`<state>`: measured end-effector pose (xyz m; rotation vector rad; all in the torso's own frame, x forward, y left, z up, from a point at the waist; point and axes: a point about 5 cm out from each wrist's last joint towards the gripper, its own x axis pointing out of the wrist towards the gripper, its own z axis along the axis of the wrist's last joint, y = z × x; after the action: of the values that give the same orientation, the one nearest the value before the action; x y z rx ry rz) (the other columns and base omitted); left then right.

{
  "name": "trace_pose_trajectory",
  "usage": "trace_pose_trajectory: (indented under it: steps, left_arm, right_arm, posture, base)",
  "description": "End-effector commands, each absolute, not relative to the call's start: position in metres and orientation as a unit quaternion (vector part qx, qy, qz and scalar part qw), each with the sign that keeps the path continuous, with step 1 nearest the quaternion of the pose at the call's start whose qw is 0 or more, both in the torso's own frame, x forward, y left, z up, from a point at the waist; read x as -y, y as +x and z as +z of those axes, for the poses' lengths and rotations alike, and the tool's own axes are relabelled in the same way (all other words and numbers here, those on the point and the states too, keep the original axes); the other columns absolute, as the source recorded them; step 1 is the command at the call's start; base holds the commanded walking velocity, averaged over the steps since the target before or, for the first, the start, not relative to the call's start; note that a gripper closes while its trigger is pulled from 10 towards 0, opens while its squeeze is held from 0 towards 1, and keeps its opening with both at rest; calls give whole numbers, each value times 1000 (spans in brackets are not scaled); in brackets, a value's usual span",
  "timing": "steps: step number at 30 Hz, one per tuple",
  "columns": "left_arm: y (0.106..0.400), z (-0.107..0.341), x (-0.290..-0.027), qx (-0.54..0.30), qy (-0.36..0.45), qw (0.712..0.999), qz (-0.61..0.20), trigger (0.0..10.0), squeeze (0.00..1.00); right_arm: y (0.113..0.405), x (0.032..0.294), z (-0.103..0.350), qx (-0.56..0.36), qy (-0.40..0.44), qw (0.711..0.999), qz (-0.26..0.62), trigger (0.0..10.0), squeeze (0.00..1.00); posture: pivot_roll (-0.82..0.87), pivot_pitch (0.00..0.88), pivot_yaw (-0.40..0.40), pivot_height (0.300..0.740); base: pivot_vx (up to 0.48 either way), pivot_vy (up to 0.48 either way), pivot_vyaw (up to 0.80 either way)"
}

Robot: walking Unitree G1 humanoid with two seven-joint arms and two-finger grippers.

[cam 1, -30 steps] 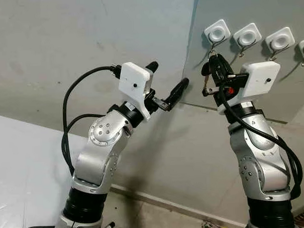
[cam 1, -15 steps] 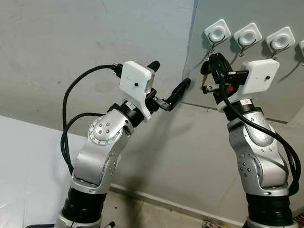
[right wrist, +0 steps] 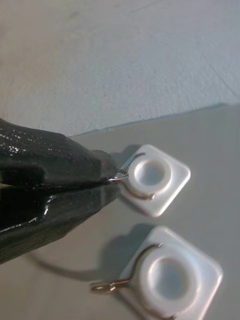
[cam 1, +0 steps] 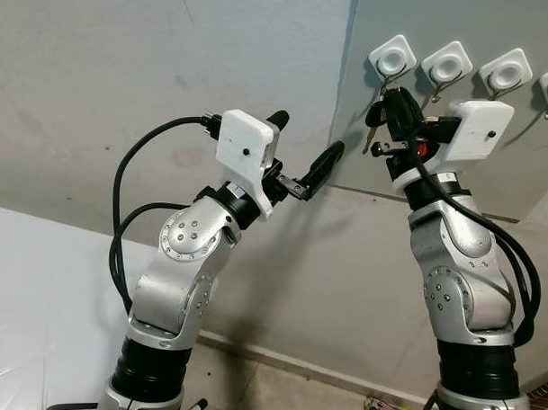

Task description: Hang keys on a hook

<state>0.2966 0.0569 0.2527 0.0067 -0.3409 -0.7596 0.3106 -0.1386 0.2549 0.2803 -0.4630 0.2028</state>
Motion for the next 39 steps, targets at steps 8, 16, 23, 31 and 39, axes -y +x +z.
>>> trace_pose_trajectory:
  steps: [8,16,23,31,39]
  left_arm:
    - [295,262,-57,178,5,913,-367,10000,0]
    - [296,263,-58,177,3,915,-363,10000,0]
    - [299,260,-62,172,0,922,-346,10000,0]
    - [304,240,-68,148,4,935,-321,10000,0]
    - [311,193,-73,94,55,957,-268,10000,0]
  right_arm:
    - [312,140,245,184,289,934,97,10000,0]
    - [309,135,243,187,308,926,115,10000,1000]
    - [306,131,241,192,260,937,130,10000,1000]
    - [303,134,221,169,235,949,122,10000,1000]
    - [298,146,173,109,192,972,81,10000,1000]
  posture:
    - [41,0,-24,740]
    - [47,0,-24,740]
    - [53,0,-31,740]
    - [51,0,-34,740]
    - [40,0,-32,740]
  base:
    - [0,0,0]
    - [0,0,0]
    - [0,0,0]
    - [0,0,0]
    - [0,0,0]
